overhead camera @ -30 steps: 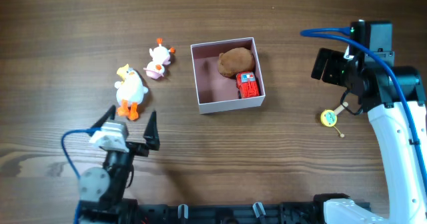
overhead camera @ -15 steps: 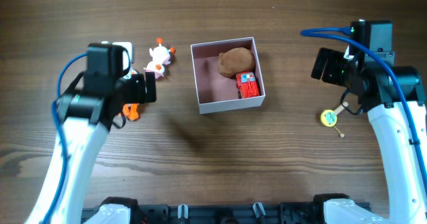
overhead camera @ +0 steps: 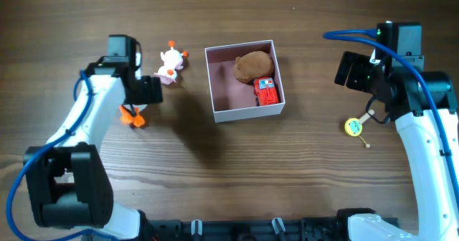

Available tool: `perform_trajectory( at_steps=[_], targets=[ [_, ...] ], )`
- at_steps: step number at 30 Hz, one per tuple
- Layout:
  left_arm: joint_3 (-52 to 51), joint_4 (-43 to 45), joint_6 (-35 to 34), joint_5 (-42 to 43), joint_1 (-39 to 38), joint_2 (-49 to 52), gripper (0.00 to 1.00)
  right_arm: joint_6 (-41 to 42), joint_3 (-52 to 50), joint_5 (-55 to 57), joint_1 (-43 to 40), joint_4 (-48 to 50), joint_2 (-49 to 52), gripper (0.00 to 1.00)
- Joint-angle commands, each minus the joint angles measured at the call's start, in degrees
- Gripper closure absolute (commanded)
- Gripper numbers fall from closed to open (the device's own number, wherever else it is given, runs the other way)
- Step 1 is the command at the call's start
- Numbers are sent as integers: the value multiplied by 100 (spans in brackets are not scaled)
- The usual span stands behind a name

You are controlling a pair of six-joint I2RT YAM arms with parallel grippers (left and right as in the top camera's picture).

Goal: Pack container
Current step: 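Reach the left gripper to the white plush duck and grasp it, then carry the duck right and lower it into the box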

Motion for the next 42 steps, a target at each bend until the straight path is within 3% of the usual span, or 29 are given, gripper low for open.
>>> perform_trajectory(
  at_steps=[1, 11, 12, 15, 16, 21, 25, 29, 32, 36, 42],
  targets=[
    [72, 175, -87, 57, 363, 50, 0, 87, -31, -9, -13, 4, 11, 0],
    [63, 439, 28, 376, 398, 605, 0, 85, -31, -9, -13, 4, 11, 0],
    [63, 435, 28, 378, 398, 671, 6, 85, -31, -9, -13, 4, 11, 0],
    [66, 396, 28, 378, 398, 699, 91, 85, -31, -9, -13, 4, 11, 0],
    [68, 369, 26, 380, 398, 675, 96, 85, -31, -9, -13, 4, 11, 0],
    [455, -48, -20, 446, 341, 199, 96, 85, -31, -9, -13, 4, 11, 0],
    [1040, -378, -90, 1213, 107, -640, 96, 85, -31, -9, -13, 4, 11, 0],
    [1084, -326, -975, 1646, -275, -1373, 96, 85, -31, -9, -13, 4, 11, 0],
    [1084, -179, -1211, 2173, -745, -1707, 96, 85, -31, -9, -13, 4, 11, 0],
    [1082, 162, -1792, 2236, -1718, -1718, 96, 87, -31, -9, -13, 4, 11, 0],
    [1082, 1056, -2468, 1539, -3021, -979, 96, 87, -31, -9, -13, 4, 11, 0]
  ],
)
